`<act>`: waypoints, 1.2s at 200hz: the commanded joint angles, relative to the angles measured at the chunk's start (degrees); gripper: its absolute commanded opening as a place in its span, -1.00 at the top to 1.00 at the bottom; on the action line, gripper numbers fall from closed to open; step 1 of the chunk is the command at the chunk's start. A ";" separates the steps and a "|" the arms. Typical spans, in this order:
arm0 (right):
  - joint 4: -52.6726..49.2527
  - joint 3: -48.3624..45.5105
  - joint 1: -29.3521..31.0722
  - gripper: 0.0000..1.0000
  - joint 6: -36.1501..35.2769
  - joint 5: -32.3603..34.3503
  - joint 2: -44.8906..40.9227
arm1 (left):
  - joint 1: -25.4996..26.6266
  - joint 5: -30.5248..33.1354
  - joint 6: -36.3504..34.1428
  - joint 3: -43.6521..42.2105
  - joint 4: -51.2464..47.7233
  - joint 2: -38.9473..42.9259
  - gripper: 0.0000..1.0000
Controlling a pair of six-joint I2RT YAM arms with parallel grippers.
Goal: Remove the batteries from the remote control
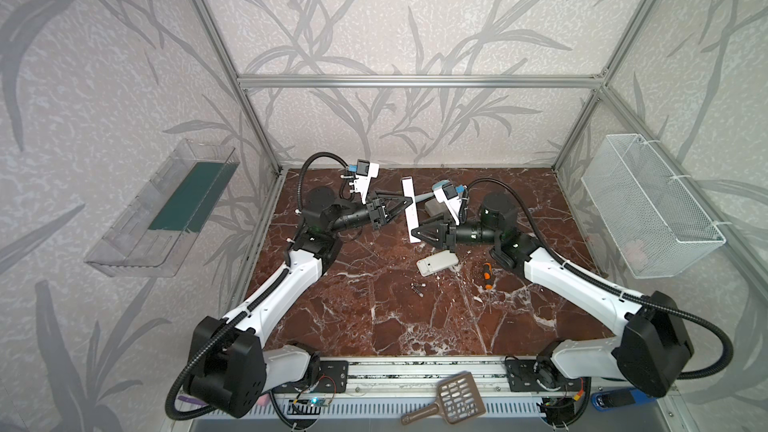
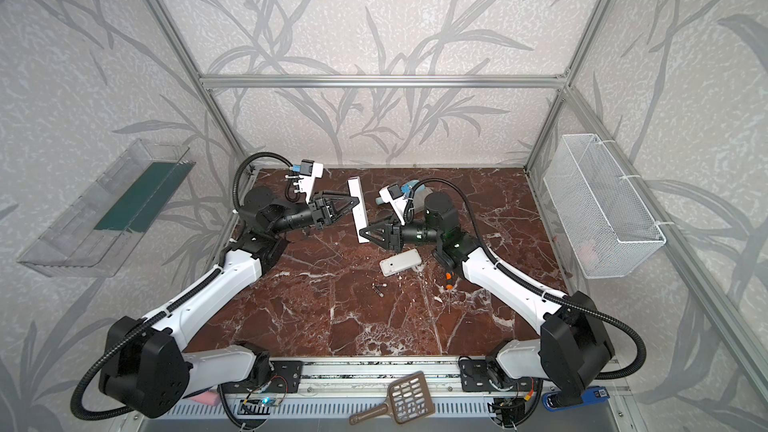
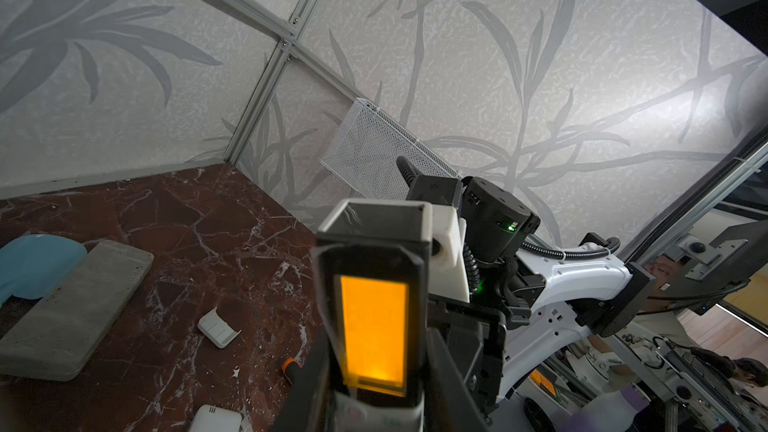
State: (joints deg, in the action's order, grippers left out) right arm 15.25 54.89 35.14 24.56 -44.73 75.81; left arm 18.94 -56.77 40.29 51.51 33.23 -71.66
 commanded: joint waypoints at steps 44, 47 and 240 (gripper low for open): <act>-15.47 4.60 -4.09 0.07 -4.75 19.13 -7.77 | 0.39 6.80 -20.94 -9.12 -4.23 3.09 0.91; -15.27 4.61 -4.18 0.07 -4.04 19.09 -7.58 | 0.40 6.84 -21.60 -9.47 -3.86 2.84 0.91; 9.69 3.99 -1.29 0.18 19.66 8.37 8.65 | 2.82 0.52 -30.21 -13.79 2.97 -1.16 1.00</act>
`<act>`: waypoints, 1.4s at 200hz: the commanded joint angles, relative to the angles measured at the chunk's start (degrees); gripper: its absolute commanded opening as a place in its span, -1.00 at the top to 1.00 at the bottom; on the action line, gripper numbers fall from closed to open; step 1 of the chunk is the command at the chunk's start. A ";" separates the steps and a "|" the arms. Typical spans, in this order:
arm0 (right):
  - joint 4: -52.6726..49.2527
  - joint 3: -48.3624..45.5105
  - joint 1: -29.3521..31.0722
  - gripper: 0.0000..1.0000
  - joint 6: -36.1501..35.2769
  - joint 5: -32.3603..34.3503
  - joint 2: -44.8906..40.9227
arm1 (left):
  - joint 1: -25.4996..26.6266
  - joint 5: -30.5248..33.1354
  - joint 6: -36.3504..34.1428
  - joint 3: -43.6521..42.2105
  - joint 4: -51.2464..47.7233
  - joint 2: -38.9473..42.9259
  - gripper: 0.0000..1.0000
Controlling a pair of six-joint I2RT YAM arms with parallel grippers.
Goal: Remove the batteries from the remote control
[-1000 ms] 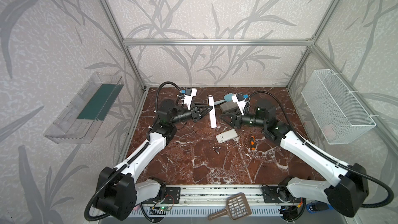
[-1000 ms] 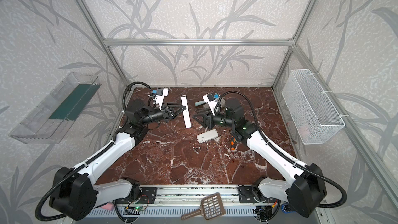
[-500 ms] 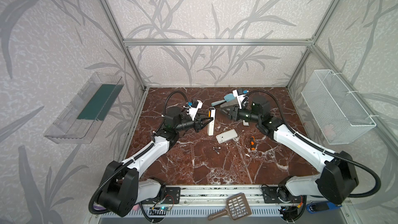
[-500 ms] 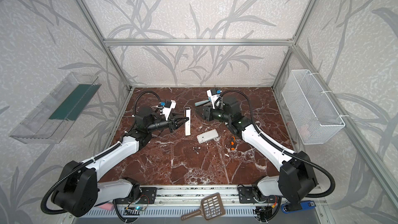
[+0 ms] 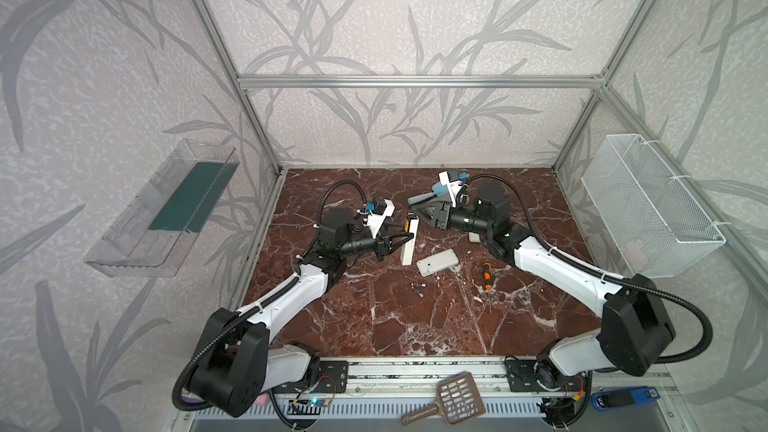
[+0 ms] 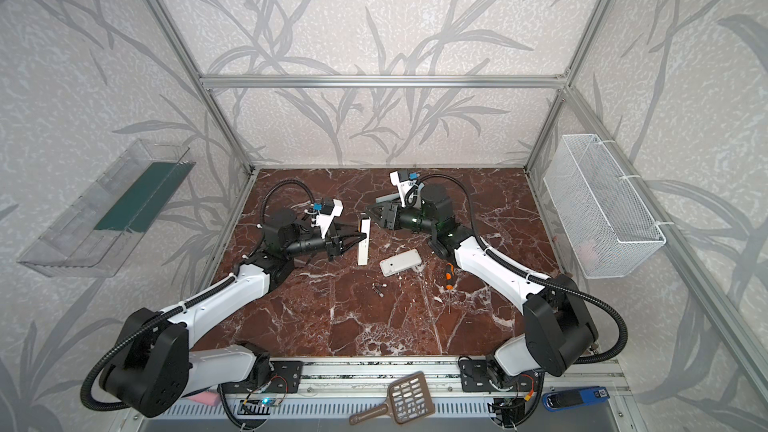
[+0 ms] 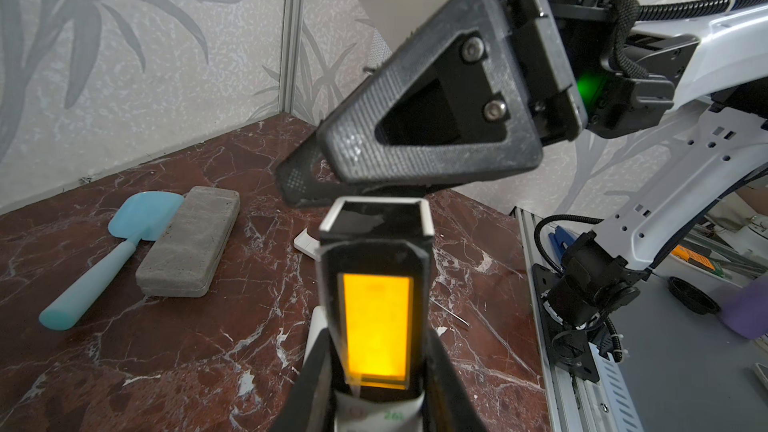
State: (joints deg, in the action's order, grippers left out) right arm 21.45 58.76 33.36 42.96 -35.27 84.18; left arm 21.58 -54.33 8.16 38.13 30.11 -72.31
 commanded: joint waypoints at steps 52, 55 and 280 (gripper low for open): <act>4.64 -0.97 0.93 0.24 2.75 -1.29 0.80 | 0.21 -1.82 5.21 -1.39 11.04 -1.35 1.00; 4.80 -1.08 0.94 0.24 2.87 -1.32 0.87 | 0.21 -1.78 5.45 -1.39 11.36 -1.56 1.00; 24.89 1.48 -1.41 0.91 14.41 -5.81 25.13 | -4.01 -1.74 21.38 0.94 40.20 -26.07 1.00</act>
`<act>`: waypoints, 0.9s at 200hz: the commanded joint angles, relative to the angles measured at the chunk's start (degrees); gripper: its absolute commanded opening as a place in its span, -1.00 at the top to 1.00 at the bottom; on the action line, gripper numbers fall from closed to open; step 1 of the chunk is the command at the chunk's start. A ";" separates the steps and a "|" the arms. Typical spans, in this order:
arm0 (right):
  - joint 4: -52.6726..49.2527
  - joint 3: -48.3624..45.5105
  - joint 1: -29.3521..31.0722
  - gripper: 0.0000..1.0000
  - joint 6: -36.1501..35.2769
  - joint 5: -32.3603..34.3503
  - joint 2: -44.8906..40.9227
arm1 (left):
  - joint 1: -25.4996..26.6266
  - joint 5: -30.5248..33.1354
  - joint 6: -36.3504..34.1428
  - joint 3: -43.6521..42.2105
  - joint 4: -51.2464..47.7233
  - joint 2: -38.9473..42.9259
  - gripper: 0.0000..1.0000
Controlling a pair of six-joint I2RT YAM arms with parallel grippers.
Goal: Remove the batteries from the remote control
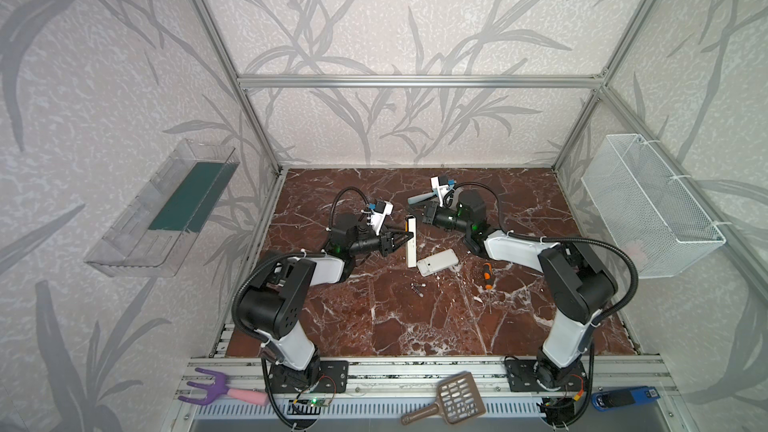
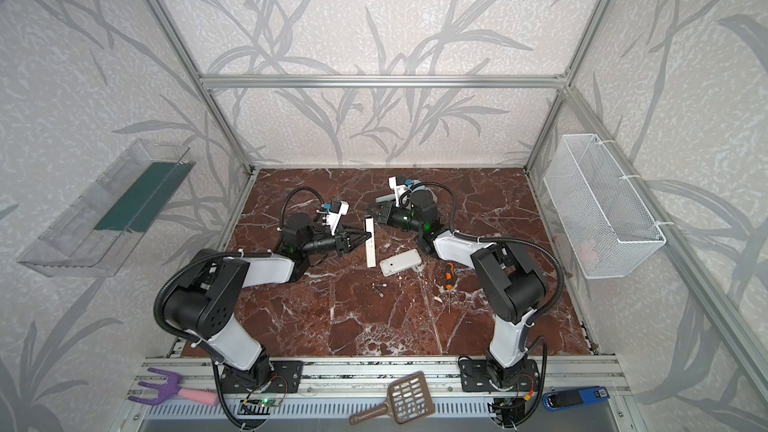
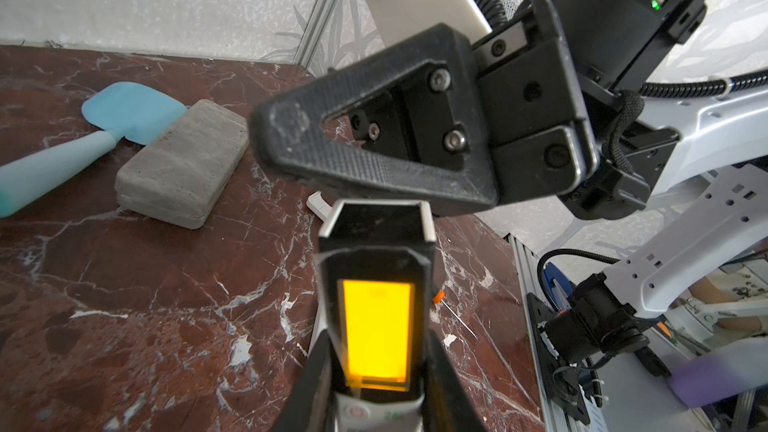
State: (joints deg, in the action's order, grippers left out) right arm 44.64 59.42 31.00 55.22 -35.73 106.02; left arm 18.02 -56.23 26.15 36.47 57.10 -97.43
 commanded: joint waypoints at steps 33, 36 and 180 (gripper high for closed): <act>2.89 1.49 0.95 0.95 2.56 -5.85 6.55 | -0.42 0.07 3.39 3.65 13.91 -3.88 1.00; 3.03 1.57 0.92 0.95 2.53 -5.85 6.82 | -0.44 0.11 3.34 3.69 13.98 -4.17 1.00; 6.17 5.51 0.39 1.00 2.52 -4.99 19.02 | -2.73 0.94 0.99 8.81 6.34 -11.82 1.00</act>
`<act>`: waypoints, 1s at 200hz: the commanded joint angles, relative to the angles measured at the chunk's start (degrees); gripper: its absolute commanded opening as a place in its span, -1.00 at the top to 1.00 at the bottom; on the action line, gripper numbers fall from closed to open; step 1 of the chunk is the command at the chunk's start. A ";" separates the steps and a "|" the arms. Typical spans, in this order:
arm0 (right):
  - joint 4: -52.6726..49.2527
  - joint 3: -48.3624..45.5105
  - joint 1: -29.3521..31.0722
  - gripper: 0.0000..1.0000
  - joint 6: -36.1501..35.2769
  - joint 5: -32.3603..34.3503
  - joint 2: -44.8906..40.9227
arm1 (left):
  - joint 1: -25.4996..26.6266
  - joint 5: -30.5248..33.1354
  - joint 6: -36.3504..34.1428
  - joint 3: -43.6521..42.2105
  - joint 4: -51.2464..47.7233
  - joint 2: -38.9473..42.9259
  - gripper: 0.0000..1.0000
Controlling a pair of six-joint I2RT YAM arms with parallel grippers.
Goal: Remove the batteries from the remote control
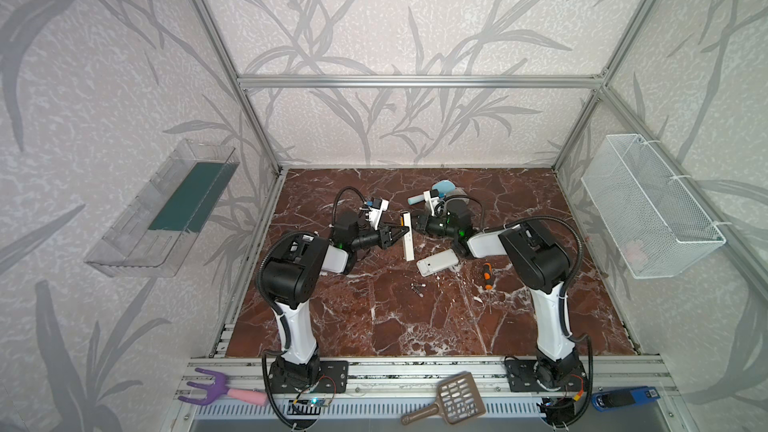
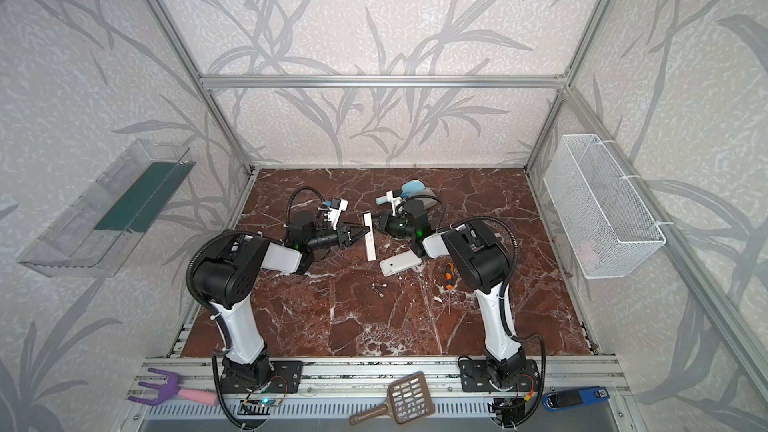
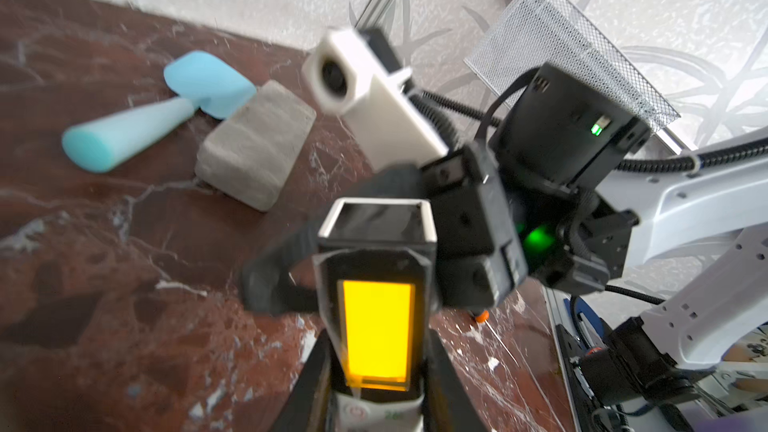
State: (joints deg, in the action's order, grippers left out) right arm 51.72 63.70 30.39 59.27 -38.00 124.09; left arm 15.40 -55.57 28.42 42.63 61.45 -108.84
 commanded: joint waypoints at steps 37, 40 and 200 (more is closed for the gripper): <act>-2.15 0.73 0.79 1.00 -3.27 -1.68 0.82 | -0.61 -0.23 -4.46 2.91 -2.71 0.15 1.00; -2.15 0.65 0.73 1.00 -3.35 -1.54 0.56 | -0.62 -0.24 -4.80 2.80 -3.02 0.32 1.00; -16.13 -0.02 -0.87 0.52 -5.32 2.23 -15.55 | 1.30 -0.39 -17.11 -0.27 -15.22 9.99 1.00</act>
State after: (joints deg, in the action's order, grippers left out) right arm 33.28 63.90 29.36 52.29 -33.76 107.96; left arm 16.45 -54.50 12.40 43.09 44.97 -101.58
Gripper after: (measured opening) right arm 0.262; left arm 0.277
